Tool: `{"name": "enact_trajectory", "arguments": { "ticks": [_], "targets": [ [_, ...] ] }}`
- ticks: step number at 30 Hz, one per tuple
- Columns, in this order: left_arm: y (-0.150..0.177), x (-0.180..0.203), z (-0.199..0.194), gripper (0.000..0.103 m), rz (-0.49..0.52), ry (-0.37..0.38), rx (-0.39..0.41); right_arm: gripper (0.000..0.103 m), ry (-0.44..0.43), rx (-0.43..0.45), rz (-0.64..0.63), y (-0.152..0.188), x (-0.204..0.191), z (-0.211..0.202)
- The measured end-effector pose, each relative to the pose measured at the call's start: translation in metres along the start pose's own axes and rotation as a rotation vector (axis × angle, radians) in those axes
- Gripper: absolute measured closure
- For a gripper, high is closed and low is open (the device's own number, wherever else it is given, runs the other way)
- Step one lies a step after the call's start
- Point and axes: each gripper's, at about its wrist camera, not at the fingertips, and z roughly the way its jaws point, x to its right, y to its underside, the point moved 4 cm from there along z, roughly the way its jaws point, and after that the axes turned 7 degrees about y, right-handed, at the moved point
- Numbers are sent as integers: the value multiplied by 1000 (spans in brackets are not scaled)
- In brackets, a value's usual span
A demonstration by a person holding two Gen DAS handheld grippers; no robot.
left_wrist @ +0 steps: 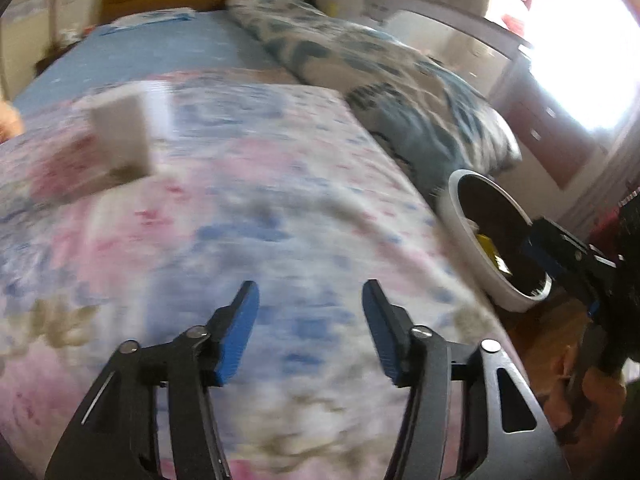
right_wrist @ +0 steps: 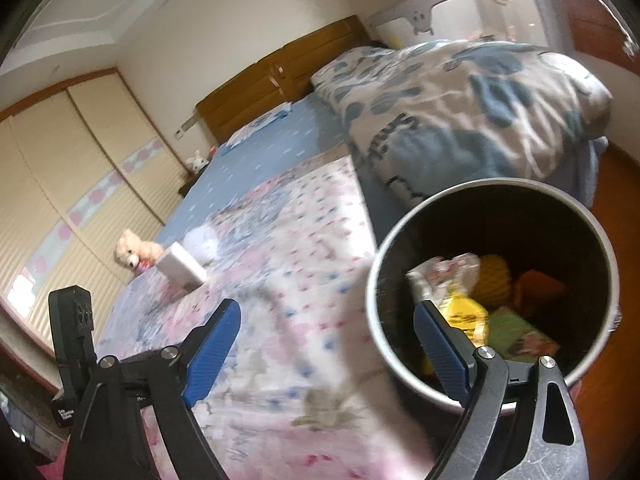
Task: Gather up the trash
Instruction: 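Grasp the white foam block with the left tool, then grasp the white mesh fruit sleeve with the right tool while the left tool holds the foam block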
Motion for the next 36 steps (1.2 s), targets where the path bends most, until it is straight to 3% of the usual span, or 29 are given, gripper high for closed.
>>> {"name": "enact_trajectory", "arguments": {
  "ticks": [7, 14, 23, 30, 31, 32, 33, 36],
  "targets": [
    [-6, -56, -15, 33, -106, -100, 53, 13, -30, -46, -19, 8, -32, 28],
    [-26, -85, -12, 24, -148, -181, 83, 13, -53, -74, -37, 8, -51, 48],
    [-66, -107, 15, 24, -198, -247, 122, 13, -64, -86, -32, 0, -60, 71],
    [-87, -117, 40, 24, -175, -311, 126, 13, -64, -97, -26, -9, -62, 85],
    [-88, -119, 43, 24, -167, -321, 123, 13, -64, -99, -24, -11, -62, 88],
    [-89, -122, 44, 34, -168, -316, 121, 13, -66, -101, -21, -12, -62, 90],
    [-89, -124, 44, 53, -172, -297, 120, 13, -67, -104, -20, -13, -63, 94],
    [-88, -129, 39, 56, -160, -272, 119, 13, -70, -108, -28, -15, -69, 103]
  ]
}}
